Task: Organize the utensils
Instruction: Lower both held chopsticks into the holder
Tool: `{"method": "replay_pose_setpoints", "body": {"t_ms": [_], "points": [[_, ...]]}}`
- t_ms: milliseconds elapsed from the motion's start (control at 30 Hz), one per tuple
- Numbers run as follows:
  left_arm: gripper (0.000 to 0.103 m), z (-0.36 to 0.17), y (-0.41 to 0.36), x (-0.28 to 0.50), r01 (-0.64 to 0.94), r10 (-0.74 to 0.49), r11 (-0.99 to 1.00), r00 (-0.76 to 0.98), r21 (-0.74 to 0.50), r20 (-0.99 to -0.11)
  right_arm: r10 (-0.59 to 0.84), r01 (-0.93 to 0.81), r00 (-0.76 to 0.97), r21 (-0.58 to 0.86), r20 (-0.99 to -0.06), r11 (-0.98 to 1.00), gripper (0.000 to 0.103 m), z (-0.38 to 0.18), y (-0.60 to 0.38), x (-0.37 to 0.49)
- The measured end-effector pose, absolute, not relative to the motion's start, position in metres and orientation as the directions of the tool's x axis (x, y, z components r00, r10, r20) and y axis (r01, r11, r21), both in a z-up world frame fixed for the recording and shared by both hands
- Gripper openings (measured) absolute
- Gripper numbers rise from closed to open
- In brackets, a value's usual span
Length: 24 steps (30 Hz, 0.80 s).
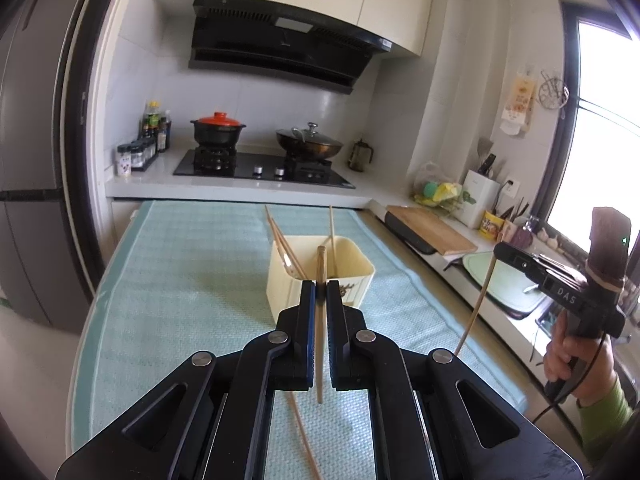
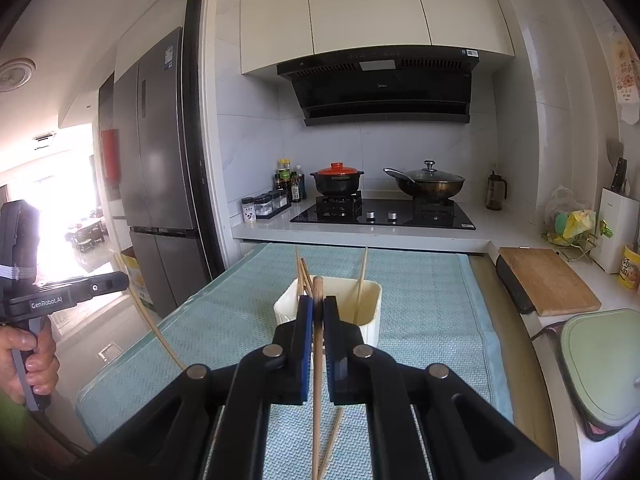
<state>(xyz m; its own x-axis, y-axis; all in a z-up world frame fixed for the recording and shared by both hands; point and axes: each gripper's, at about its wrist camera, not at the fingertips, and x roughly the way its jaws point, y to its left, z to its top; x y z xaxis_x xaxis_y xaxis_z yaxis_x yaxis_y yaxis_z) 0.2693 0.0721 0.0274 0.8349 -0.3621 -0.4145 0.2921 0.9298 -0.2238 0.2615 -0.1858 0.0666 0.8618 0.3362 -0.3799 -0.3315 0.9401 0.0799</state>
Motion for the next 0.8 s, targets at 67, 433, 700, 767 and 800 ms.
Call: {"method": "replay_pose_setpoints", "body": {"t_ms": [67,433,700,767,800], "points": [[0.003,0.032,0.072,0.271,0.296,-0.365,0.928,0.838,-0.225,-0.405,0.336,-0.331,0.865,0.080,-0.372,0.940,0.005,0.068,-0.186,0.264],[0.003,0.078,0.071,0.302,0.326,-0.384,0.920,0.859,-0.217,-0.338,0.341,-0.345,0.877,0.048,-0.339,0.937,0.005,0.087,-0.176,0.294],[0.003,0.110,0.051,0.357,0.363,-0.412,0.909,0.851,-0.203,-0.326,0.344,-0.348,0.890,0.039,-0.299,0.937,0.005,0.115,-0.161,0.344],[0.003,0.116,0.042,0.371,0.360,-0.401,0.915,0.855,-0.180,-0.328,0.337,-0.341,0.899,0.036,-0.279,0.939,0.005,0.122,-0.157,0.358],[0.003,0.118,0.038,0.379,0.361,-0.399,0.916,0.855,-0.173,-0.330,0.333,-0.338,0.904,0.030,-0.268,0.941,0.005,0.125,-0.155,0.365]]}}
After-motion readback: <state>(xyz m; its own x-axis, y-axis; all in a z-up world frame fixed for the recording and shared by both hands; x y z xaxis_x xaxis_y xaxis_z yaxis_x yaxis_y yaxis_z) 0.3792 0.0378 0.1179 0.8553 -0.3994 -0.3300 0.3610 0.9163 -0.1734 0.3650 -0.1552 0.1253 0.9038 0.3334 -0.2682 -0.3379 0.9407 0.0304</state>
